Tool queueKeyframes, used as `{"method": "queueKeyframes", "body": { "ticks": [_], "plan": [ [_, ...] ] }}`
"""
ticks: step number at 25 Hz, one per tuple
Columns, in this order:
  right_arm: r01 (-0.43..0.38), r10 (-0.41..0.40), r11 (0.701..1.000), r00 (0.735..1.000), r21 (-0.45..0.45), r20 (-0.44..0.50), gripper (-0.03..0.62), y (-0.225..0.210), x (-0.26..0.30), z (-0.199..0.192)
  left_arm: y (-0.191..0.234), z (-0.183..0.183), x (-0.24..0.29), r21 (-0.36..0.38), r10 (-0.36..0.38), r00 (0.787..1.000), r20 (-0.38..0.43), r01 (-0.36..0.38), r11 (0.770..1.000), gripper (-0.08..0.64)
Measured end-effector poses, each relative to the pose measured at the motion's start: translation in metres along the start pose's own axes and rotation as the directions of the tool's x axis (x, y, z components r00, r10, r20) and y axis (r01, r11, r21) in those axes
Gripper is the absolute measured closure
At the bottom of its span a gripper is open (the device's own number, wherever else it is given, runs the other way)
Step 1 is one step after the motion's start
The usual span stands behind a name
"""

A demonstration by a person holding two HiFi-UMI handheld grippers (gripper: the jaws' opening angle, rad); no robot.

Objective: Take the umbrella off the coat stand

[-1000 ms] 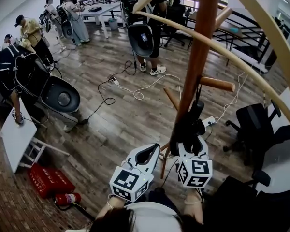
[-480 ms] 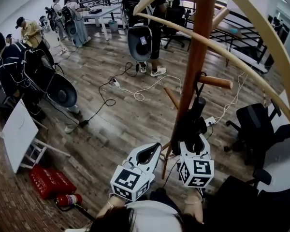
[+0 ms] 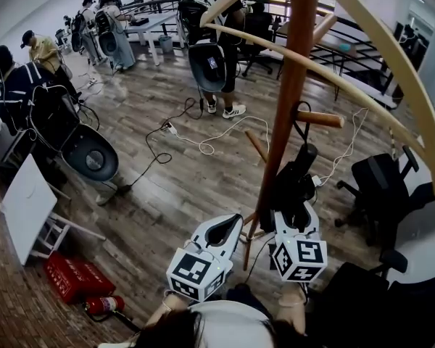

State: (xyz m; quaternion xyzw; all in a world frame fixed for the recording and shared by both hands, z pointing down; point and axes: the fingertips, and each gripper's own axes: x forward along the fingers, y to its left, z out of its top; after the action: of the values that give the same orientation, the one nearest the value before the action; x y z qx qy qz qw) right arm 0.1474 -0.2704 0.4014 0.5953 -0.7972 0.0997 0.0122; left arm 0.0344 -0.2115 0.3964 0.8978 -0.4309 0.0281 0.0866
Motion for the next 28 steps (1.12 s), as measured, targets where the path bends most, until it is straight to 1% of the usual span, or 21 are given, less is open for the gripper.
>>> {"method": "queueKeyframes", "body": {
  "ticks": [13,28],
  "plan": [
    [0.053,-0.053,0.999,0.996,0.0,0.068,0.353,-0.008,-0.02,0.021,-0.006,0.006,-0.004,0.008,-0.036,0.999,0.014,0.036,0.999,0.551],
    [0.094,-0.092,0.995,0.99,-0.017,0.109,0.353,-0.012,-0.037,0.041,-0.011,0.015,-0.012,0.017,-0.065,0.997,0.037,0.064,0.998,0.551]
  ]
}}
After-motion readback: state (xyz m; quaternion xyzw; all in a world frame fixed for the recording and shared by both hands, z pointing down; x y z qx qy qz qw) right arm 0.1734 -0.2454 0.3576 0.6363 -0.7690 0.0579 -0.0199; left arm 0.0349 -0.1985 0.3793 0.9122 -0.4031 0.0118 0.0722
